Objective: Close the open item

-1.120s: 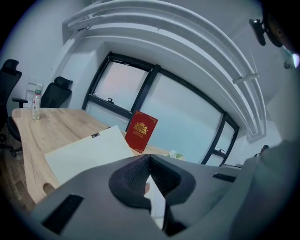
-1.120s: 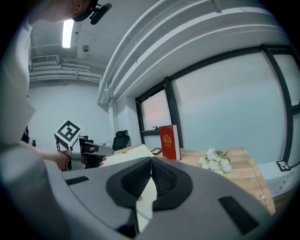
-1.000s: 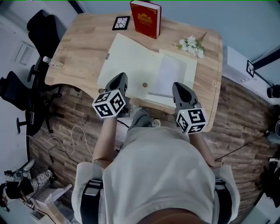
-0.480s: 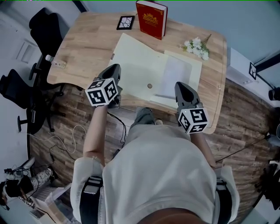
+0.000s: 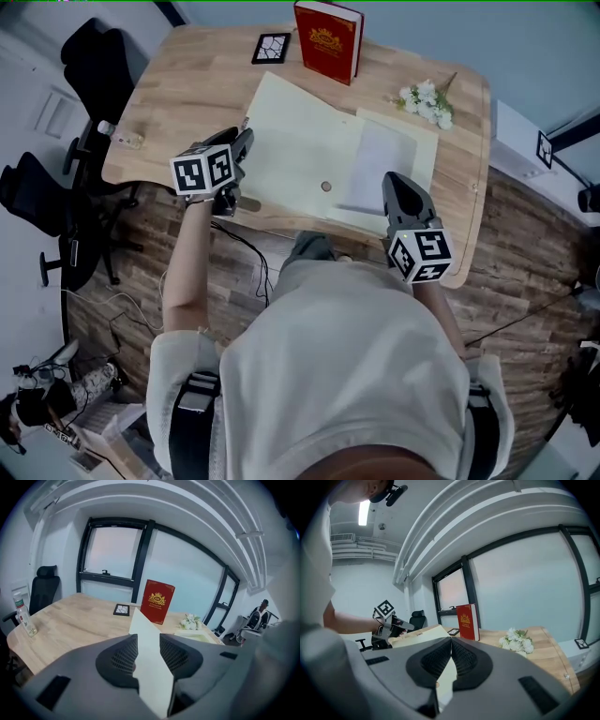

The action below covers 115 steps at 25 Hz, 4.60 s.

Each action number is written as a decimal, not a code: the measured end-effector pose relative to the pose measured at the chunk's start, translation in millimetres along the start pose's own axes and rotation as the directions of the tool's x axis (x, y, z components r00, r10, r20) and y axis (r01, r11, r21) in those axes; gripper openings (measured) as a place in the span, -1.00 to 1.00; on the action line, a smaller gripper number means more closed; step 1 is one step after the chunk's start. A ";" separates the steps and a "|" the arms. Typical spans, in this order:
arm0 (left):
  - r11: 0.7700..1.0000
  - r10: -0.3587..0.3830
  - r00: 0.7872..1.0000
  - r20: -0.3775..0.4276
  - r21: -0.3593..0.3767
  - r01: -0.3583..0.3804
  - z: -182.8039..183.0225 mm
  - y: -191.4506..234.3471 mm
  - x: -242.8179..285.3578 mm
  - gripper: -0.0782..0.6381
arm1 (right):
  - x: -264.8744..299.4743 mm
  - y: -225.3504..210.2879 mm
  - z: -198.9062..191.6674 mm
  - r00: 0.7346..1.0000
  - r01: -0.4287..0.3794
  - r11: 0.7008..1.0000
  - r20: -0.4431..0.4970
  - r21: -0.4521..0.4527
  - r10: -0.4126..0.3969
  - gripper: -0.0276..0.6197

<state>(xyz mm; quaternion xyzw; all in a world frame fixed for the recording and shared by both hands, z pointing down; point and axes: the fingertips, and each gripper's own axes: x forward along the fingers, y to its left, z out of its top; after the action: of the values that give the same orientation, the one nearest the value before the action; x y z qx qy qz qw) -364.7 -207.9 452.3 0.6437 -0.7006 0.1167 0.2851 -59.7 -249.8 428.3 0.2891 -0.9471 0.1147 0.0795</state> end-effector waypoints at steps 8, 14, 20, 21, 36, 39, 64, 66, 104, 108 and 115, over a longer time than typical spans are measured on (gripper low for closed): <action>0.998 -0.049 0.993 -0.107 0.021 0.052 -1.0 33.9 27.7 -0.35 | 3.0 -8.8 -2.6 0.999 0.031 1.000 -0.010 0.004 -0.031 -0.86; 0.994 -0.099 0.976 -0.196 0.028 0.106 -8.4 46.7 48.9 -0.42 | 7.0 -14.1 -3.7 0.999 0.046 0.999 -0.017 0.005 -0.046 -0.86; 0.987 -0.151 0.953 -0.262 0.013 0.160 -14.9 48.6 57.7 -0.47 | 10.4 -19.1 -4.2 0.998 0.058 0.998 -0.020 0.006 -0.058 -0.86; 0.986 -0.155 0.950 -0.270 0.015 0.165 -15.2 48.8 59.1 -0.50 | 11.2 -20.4 -4.4 0.998 0.061 0.998 -0.020 0.007 -0.061 -0.86; 0.972 -0.228 0.940 -0.253 -0.009 0.233 -2.2 33.3 54.4 -0.65 | 14.2 -19.6 -7.0 0.998 0.061 0.998 -0.024 0.020 -0.061 -0.86; 0.961 -0.276 0.938 -0.209 -0.050 0.272 7.3 20.5 49.7 -0.65 | 11.4 -18.0 -8.8 0.998 0.057 0.998 -0.025 0.021 -0.056 -0.86; 0.878 -0.468 0.883 -0.051 -0.141 0.457 46.0 -86.1 29.3 -0.65 | -26.0 -19.9 -16.4 0.998 0.062 0.997 -0.002 0.043 -0.062 -0.86; 0.866 -0.490 0.870 -0.047 -0.135 0.481 47.4 -98.5 27.2 -0.65 | -29.8 -20.4 -16.8 0.998 0.065 0.997 0.002 0.044 -0.066 -0.86; 0.675 -0.738 0.670 -0.080 -0.124 0.728 36.8 -241.1 37.1 -0.61 | -87.0 -37.3 -19.5 0.979 0.198 0.978 0.038 0.065 -0.201 -0.86; 0.655 -0.755 0.651 -0.082 -0.136 0.743 33.5 -250.7 40.3 -0.61 | -92.4 -39.2 -18.9 0.975 0.216 0.974 0.039 0.066 -0.219 -0.86; 0.623 -0.782 0.617 -0.092 -0.157 0.766 25.0 -267.7 47.8 -0.61 | -103.3 -45.0 -22.2 0.967 0.251 0.965 0.035 0.071 -0.254 -0.86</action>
<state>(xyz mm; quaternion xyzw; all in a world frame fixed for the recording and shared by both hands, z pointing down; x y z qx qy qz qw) -112.2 -299.7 403.8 0.8565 -0.3356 -0.0051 0.3921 52.4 -225.6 435.0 0.4124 -0.8997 0.1283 0.0631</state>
